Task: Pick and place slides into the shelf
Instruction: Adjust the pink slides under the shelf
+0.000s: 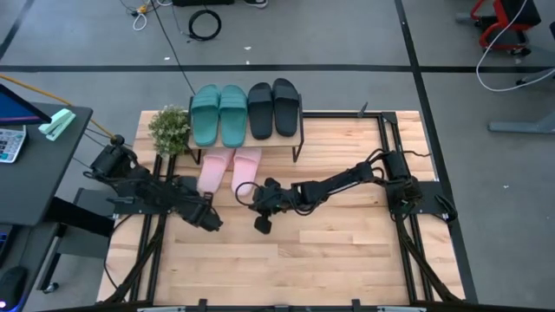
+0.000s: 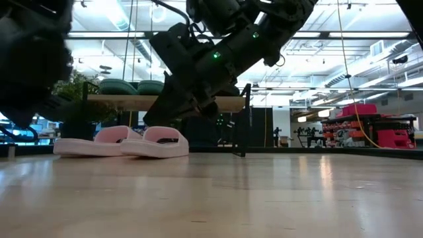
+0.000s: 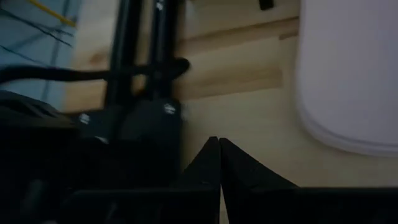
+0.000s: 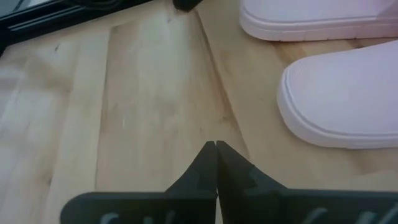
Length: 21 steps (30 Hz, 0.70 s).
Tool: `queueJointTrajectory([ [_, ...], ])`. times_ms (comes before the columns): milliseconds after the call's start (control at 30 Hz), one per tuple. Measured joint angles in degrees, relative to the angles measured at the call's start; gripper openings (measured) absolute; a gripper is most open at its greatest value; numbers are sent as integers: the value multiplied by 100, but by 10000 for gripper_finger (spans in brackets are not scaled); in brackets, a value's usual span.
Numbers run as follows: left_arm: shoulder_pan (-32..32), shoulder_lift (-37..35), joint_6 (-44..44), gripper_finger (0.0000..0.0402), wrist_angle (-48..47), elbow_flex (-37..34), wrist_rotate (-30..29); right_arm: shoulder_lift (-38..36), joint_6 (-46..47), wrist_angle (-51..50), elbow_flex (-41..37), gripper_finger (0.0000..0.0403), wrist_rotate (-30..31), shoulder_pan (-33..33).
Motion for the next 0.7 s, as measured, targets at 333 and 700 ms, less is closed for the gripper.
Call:
queueJointTrajectory([
  [333, 350, 0, -318, 9, 545, 2, 163, -1, -8, -5, 0, 0, 6, 14],
  [700, 348, 0, -287, 11, 918, 2, 177, 0, -357, -285, 0, 0, -326, 38],
])
